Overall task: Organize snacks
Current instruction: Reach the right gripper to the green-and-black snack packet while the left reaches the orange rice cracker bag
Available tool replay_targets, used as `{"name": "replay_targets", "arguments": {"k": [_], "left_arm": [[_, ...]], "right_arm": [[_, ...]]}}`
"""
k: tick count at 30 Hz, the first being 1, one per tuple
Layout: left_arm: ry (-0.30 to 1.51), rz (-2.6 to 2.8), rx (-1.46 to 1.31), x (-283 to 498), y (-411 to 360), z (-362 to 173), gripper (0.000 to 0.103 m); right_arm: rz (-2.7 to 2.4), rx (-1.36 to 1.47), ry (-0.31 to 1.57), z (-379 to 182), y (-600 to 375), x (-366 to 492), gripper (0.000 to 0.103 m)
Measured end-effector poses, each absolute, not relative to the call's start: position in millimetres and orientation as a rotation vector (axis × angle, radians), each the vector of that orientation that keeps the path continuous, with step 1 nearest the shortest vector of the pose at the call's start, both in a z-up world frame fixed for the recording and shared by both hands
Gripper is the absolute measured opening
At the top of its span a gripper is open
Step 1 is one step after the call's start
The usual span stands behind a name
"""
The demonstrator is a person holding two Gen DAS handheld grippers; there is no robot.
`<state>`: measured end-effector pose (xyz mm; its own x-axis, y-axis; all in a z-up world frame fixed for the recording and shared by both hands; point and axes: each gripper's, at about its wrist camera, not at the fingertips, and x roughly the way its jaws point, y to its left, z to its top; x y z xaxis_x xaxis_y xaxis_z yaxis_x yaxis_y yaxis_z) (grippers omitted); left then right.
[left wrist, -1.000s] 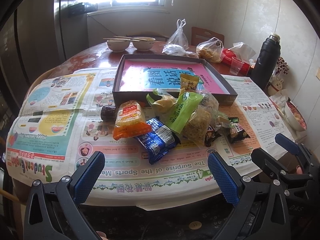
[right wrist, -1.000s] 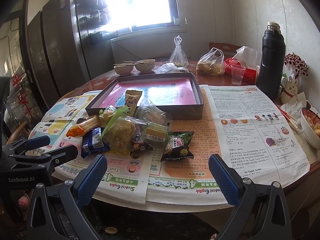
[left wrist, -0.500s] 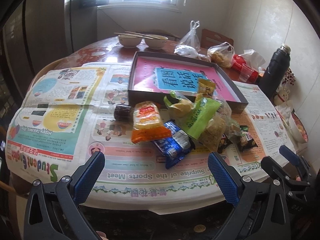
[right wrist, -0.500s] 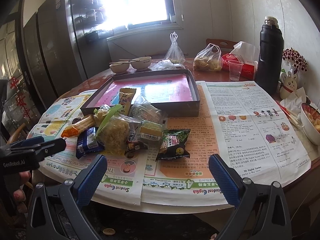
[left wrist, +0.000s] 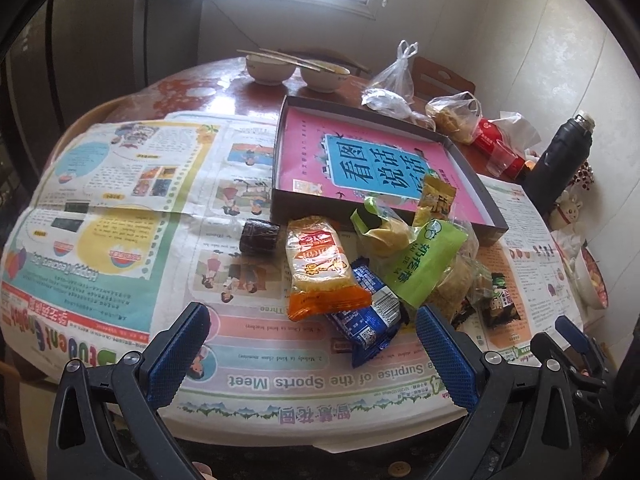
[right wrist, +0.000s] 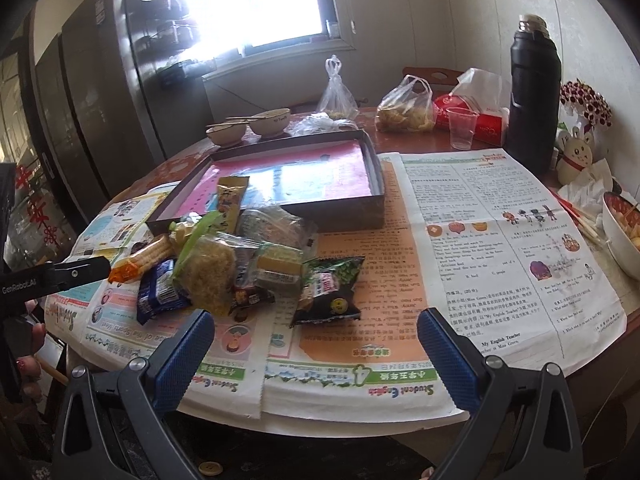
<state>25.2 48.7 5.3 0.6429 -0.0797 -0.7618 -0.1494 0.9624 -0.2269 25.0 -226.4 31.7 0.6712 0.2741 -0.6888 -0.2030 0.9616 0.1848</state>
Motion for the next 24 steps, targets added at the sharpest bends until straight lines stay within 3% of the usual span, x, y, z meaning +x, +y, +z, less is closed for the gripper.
{"name": "replay_targets", "arguments": {"k": [14, 24], "left_arm": [[0.936, 0.014, -0.347, 57.8, 61.7, -11.8, 0.099], [0.954, -0.002, -0.355, 67.7, 63.1, -20.5, 0.097]], "right_arm": [[0.227, 0.029, 0.871, 1.4, -220.4, 63.2, 0.102], [0.202, -0.050, 0.885, -11.1, -219.6, 78.8, 0.077]]}}
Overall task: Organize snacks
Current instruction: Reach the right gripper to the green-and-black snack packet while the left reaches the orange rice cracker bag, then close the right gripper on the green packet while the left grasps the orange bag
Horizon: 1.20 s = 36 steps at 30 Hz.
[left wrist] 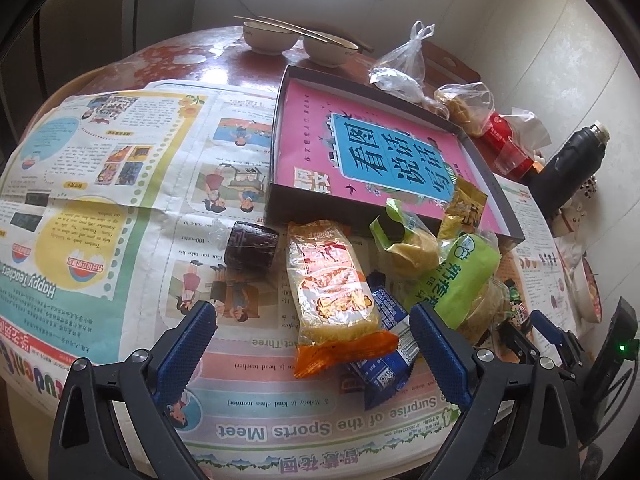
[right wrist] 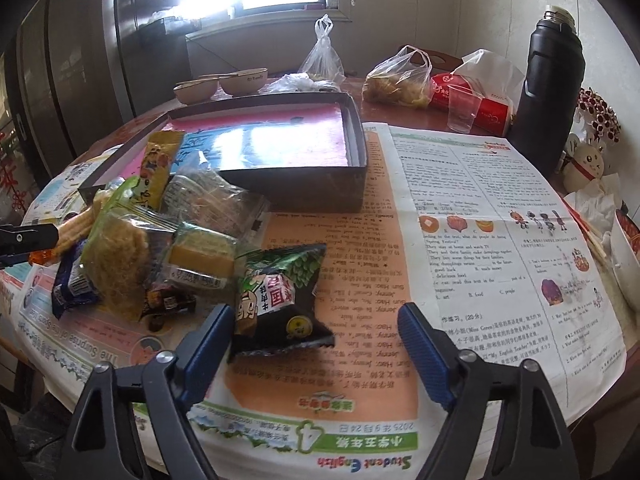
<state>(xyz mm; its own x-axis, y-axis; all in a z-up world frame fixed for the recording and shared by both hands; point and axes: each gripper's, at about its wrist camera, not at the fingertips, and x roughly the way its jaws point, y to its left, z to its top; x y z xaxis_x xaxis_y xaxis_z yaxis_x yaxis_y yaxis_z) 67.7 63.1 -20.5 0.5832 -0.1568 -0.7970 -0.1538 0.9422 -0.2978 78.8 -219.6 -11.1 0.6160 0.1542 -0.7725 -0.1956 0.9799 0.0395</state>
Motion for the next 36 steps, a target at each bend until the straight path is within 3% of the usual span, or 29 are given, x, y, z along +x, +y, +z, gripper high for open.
{"name": "replay_targets", "arguments": {"k": [1, 4, 8, 13, 17, 21, 26, 36], "left_arm": [[0.952, -0.008, -0.359, 68.4, 63.1, -20.9, 0.094], [0.963, -0.025, -0.363, 72.1, 62.7, -23.2, 0.077], [0.982, -0.032, -0.365, 76.1, 60.6, -27.5, 0.075], [0.995, -0.027, -0.362, 80.4, 60.6, -30.0, 0.074], [1.010, -0.038, -0.383, 85.5, 60.1, -33.1, 0.064], [1.015, -0.039, -0.401, 91.1, 59.1, -34.4, 0.060], [1.015, -0.056, -0.425, 97.5, 58.0, -35.1, 0.042], [0.964, -0.055, -0.419, 87.7, 61.3, -22.9, 0.036]], "right_arm": [[0.200, -0.054, 0.890, -12.3, -220.6, 80.5, 0.071], [0.210, -0.069, 0.890, -14.0, -221.2, 84.7, 0.067], [0.241, -0.099, 0.876, -13.4, -215.9, 90.3, 0.063], [0.291, -0.119, 0.861, -13.4, -210.4, 99.0, 0.048], [0.314, -0.094, 0.864, -14.1, -214.2, 103.5, 0.046], [0.308, -0.062, 0.862, -14.3, -221.8, 104.0, 0.045], [0.306, -0.019, 0.865, -13.6, -231.6, 106.1, 0.044], [0.306, 0.078, 0.873, -12.6, -249.3, 113.0, 0.044]]}}
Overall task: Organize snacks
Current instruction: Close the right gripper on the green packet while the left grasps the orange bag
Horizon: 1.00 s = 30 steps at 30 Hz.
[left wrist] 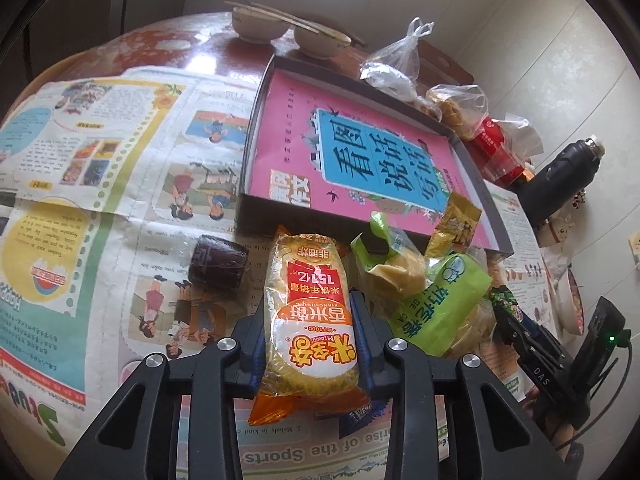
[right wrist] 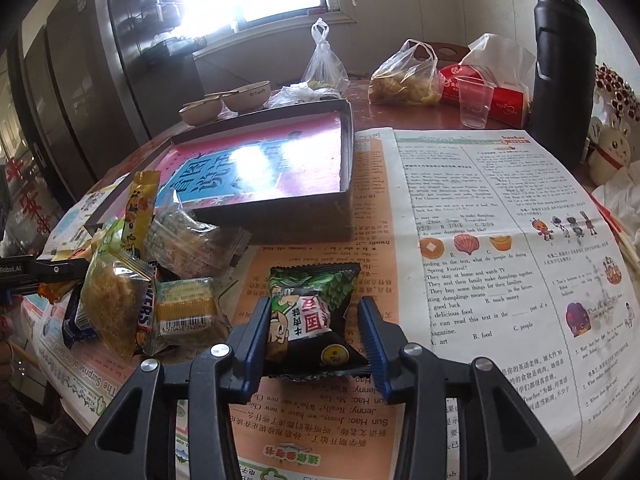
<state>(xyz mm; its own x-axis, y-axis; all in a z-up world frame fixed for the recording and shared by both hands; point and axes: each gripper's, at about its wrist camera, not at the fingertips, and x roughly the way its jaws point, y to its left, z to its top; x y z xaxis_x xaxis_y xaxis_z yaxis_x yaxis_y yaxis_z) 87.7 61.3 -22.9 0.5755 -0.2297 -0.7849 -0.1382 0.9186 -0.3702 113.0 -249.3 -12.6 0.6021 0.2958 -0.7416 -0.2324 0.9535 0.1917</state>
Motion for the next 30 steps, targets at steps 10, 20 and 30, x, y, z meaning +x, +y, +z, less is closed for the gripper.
{"name": "replay_targets", "arguments": {"k": [10, 20, 30], "left_arm": [[0.874, -0.052, -0.396, 79.0, 66.2, 6.8, 0.036], [0.852, -0.057, -0.390, 86.3, 64.3, 13.1, 0.036], [0.843, -0.060, -0.388, 86.9, 64.7, 13.7, 0.036]], "right_arm": [[0.302, 0.097, 0.834, 1.5, -252.2, 111.3, 0.043], [0.311, 0.063, 0.797, 17.2, -244.0, 121.1, 0.020], [0.312, 0.103, 0.892, 1.9, -250.3, 108.5, 0.054]]}}
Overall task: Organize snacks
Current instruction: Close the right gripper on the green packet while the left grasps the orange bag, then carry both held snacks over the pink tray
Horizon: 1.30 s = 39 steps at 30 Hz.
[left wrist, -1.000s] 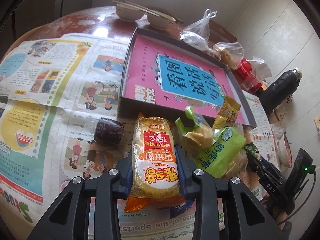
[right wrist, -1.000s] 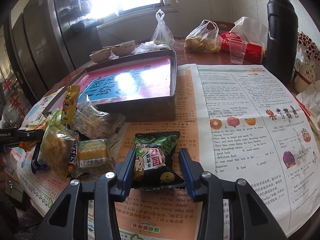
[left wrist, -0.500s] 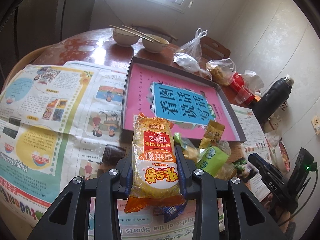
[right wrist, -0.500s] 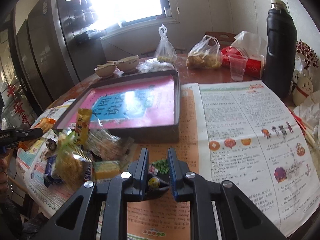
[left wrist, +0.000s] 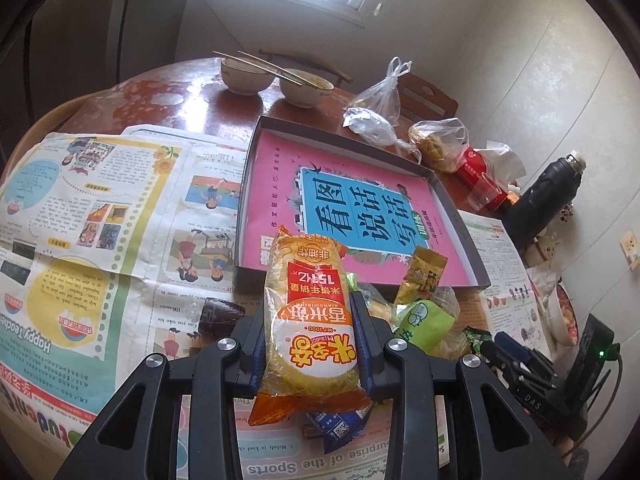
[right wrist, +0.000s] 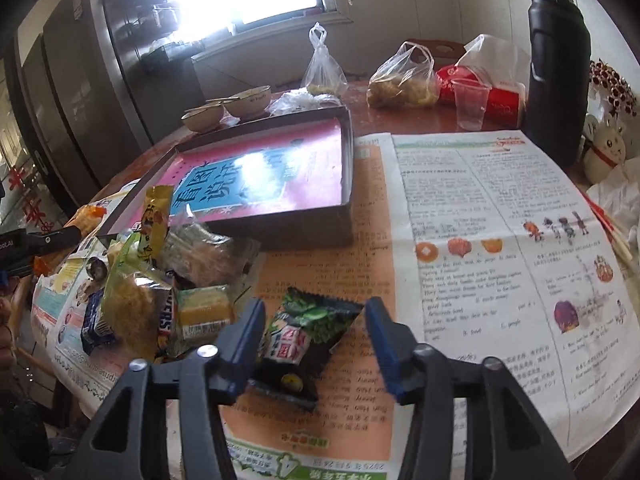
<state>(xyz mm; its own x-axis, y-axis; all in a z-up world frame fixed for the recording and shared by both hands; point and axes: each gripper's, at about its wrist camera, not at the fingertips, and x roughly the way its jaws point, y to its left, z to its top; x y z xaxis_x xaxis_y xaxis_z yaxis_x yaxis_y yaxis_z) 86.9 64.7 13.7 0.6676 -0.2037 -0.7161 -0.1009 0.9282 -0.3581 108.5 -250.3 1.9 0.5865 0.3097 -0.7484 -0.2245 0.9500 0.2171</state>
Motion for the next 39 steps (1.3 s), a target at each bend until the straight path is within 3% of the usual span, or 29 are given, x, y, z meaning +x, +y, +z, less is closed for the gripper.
{"name": "replay_targets", "arguments": {"k": [11, 14, 19, 39], "left_arm": [[0.839, -0.068, -0.393, 92.4, 64.0, 14.4, 0.036], [0.840, -0.073, -0.397, 95.6, 63.5, 13.8, 0.036], [0.836, -0.073, -0.399, 100.9, 64.2, 13.1, 0.036], [0.805, -0.051, -0.384, 140.4, 67.4, 17.7, 0.036]], "right_arm": [[0.291, -0.033, 0.923, -12.7, -223.7, 99.5, 0.055], [0.278, -0.092, 0.882, -15.0, -218.7, 100.2, 0.041], [0.296, -0.030, 0.868, -13.9, -230.6, 107.9, 0.034], [0.351, 0.049, 0.706, 43.0, -221.2, 166.7, 0.033]]}}
